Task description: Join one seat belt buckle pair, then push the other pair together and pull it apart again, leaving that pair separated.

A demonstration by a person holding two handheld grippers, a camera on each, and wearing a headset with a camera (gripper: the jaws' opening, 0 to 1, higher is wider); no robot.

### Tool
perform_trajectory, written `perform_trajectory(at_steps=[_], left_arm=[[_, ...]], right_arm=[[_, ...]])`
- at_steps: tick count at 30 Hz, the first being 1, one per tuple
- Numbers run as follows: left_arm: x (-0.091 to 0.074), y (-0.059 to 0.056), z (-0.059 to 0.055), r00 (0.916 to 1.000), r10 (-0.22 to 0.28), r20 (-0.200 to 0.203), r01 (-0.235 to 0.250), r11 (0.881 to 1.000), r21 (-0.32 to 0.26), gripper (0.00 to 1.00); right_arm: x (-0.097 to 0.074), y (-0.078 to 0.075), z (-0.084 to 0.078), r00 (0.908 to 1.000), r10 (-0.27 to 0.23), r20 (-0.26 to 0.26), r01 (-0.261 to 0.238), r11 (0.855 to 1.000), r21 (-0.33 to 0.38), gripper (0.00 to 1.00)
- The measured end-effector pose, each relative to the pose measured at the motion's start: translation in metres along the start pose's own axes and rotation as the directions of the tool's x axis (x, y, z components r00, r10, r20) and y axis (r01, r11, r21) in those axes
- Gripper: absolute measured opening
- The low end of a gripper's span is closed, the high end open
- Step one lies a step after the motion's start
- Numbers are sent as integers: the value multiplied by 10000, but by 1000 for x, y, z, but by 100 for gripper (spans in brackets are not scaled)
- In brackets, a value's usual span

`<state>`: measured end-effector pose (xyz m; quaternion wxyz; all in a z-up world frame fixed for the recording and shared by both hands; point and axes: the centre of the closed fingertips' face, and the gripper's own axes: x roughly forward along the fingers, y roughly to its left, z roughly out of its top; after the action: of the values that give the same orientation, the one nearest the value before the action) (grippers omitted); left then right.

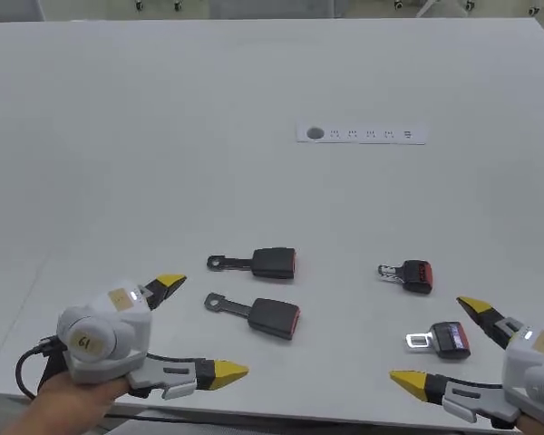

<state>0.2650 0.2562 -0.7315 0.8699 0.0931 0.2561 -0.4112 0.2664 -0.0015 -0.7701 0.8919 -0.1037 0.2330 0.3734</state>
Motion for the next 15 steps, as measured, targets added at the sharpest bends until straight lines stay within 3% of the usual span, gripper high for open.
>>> perform_trajectory(at_steps=[15], left_arm=[[-1,-2,-1,10000,6,-14,-6,10000,-9,99]], right_arm=[[-1,2,-3,10000,0,-25,0,10000,33,94]])
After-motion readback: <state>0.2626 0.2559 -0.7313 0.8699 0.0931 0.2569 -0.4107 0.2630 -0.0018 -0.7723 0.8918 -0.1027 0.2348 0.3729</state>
